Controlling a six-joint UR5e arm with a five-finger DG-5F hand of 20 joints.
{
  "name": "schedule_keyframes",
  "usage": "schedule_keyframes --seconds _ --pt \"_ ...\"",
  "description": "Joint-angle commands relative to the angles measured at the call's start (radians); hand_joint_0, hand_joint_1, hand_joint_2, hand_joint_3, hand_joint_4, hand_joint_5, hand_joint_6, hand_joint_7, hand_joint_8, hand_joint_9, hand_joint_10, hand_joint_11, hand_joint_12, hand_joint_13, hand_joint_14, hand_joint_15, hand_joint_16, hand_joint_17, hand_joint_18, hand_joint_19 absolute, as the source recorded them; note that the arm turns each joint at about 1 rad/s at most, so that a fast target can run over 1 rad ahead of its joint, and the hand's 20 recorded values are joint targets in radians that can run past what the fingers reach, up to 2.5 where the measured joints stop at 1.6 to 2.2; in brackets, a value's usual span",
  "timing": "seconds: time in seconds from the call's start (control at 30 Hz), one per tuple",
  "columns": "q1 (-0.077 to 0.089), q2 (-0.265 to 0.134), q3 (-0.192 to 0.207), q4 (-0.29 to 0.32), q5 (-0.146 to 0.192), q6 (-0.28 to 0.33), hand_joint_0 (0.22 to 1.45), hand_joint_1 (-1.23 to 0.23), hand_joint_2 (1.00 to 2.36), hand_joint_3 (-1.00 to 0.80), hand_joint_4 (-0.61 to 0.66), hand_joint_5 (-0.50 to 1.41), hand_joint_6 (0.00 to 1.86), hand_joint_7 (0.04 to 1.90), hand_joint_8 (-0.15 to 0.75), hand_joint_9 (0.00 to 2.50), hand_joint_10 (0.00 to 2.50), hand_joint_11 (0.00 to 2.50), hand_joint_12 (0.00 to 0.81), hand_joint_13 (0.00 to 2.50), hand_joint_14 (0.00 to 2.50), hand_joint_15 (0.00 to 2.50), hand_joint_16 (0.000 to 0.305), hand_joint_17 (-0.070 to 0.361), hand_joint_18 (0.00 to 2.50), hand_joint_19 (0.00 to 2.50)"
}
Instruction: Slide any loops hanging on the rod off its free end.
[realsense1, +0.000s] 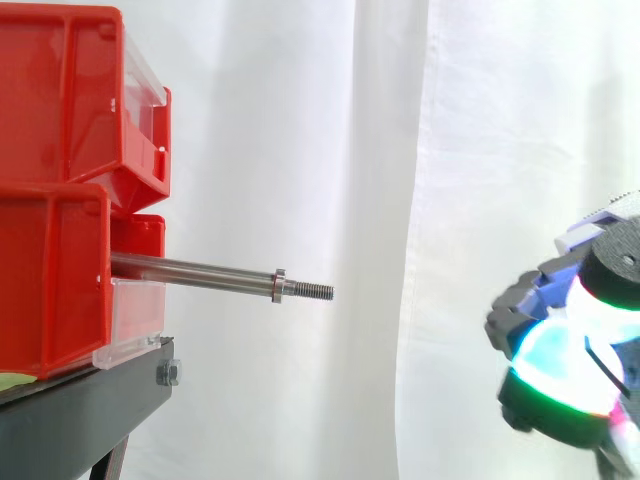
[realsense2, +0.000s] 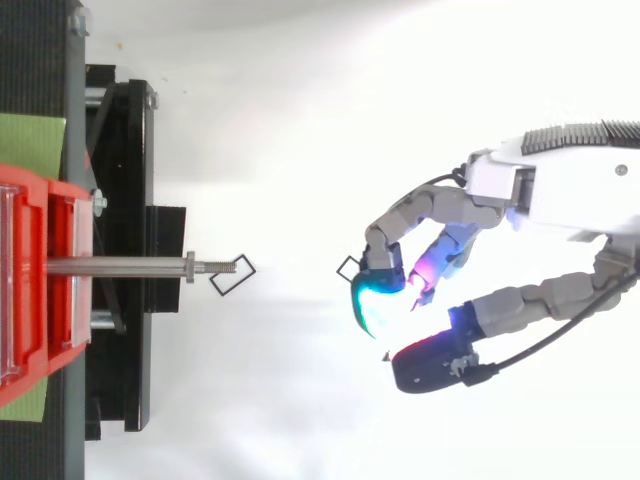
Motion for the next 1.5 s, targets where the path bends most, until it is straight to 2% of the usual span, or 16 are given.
schedule_keyframes --seconds 0.0,0.23,0.47,1.47 --pt "-0.005 0.000 -0.008 0.064 0.003 -0.002 0.58 -0.75 1.03 -0.03 -0.14 -0.14 0.92 1.07 0.213 1.04 0.01 0.41 0.239 0.98 0.01 0.27 0.038 0.085 0.91 0.51" --pt "-0.005 0.000 -0.008 0.082 -0.002 -0.011 0.58 -0.75 1.03 -0.02 -0.14 -0.14 0.92 1.07 0.218 1.04 0.02 0.41 0.243 0.98 0.01 0.28 0.038 0.085 0.91 0.51" --pt "-0.005 0.000 -0.008 0.134 0.000 -0.019 0.58 -0.74 1.03 -0.02 -0.13 -0.14 0.91 1.08 0.219 1.05 0.01 0.41 0.244 0.99 0.01 0.28 0.038 0.086 0.92 0.51" --pt "-0.005 0.000 -0.008 0.136 0.001 -0.019 0.57 -0.73 1.03 -0.01 -0.11 -0.14 0.91 1.09 0.251 1.06 0.01 0.42 0.274 0.99 0.01 0.27 0.042 0.095 0.94 0.48"
